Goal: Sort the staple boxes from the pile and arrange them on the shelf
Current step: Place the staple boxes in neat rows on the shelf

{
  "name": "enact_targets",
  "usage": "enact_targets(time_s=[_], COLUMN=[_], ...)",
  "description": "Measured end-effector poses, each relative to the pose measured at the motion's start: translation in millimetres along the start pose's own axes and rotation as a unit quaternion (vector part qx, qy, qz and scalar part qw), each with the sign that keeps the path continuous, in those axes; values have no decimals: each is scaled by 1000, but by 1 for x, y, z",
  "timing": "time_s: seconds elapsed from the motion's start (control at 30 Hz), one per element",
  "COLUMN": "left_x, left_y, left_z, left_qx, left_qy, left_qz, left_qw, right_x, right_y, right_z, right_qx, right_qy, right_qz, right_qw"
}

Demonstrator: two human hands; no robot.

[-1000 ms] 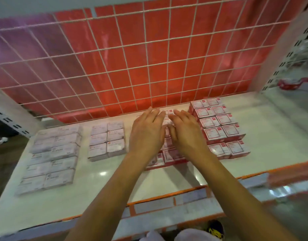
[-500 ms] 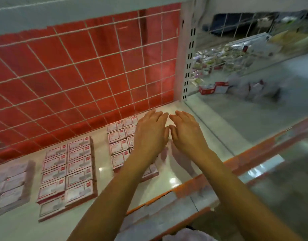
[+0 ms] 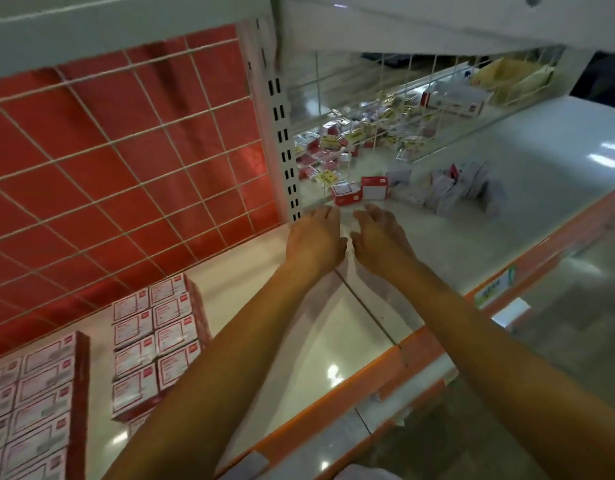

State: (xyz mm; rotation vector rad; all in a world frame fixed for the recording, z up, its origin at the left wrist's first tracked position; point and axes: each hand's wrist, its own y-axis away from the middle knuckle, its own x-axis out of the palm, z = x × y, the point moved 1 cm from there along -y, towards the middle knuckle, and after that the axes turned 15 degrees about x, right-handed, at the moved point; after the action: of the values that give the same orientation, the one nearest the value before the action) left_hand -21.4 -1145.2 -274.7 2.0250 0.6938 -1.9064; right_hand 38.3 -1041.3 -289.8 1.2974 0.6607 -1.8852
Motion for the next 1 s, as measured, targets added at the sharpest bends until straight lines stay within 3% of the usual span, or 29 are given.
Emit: enact_targets(time_s=[0.2, 0.53, 0.73, 1.0], left_x=[15, 45, 58, 56], left_y=[-55, -98, -98, -103], left_z=[7, 32, 38, 48], left_qx=[33, 12, -1, -18], left_qy=[1, 20, 29, 129], left_qz=[30, 70, -3, -25], left_qw=[999, 997, 1000, 991], right_x=[-6, 8, 15, 27], right_y=[-58, -103, -99, -101], right_z=[-22, -33, -40, -50], right_qx=[-1, 12, 21, 93], right_qy=[24, 38, 25, -118], right_qz=[-36, 27, -60, -10], right_qw=[999, 999, 998, 989])
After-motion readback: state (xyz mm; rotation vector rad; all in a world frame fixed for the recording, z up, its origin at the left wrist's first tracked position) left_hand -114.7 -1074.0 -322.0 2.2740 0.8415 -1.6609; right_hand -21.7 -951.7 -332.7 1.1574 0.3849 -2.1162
